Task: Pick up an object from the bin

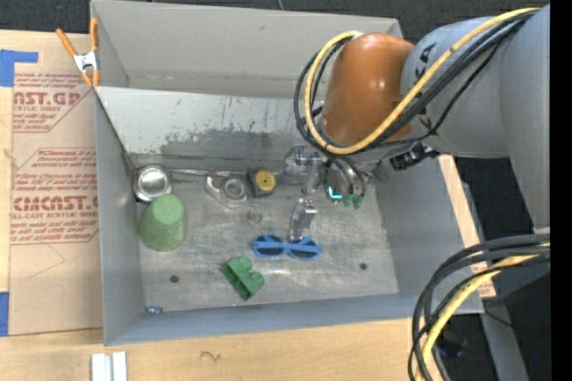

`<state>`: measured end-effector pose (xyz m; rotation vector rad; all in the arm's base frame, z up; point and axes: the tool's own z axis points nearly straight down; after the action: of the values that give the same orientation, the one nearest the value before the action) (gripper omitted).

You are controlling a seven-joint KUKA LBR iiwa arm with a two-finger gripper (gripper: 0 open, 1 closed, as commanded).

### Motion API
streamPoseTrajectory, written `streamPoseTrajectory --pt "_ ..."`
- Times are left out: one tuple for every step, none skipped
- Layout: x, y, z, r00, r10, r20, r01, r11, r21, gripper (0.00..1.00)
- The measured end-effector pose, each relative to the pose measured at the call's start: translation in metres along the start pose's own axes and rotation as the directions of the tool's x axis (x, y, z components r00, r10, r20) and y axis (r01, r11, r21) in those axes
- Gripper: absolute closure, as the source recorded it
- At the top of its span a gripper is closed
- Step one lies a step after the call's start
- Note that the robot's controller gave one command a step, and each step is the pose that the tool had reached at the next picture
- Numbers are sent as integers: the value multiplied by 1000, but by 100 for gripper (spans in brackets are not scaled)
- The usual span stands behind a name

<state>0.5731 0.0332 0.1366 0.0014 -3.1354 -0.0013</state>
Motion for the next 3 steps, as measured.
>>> streamPoseTrajectory --pt "25 -15 66 995 -98 16 98 995 1 0" --pt "52 -18 37 980 -200 6 200 980 2 0" --pt "60 -18 38 986 -166 5 166 986 0 0"
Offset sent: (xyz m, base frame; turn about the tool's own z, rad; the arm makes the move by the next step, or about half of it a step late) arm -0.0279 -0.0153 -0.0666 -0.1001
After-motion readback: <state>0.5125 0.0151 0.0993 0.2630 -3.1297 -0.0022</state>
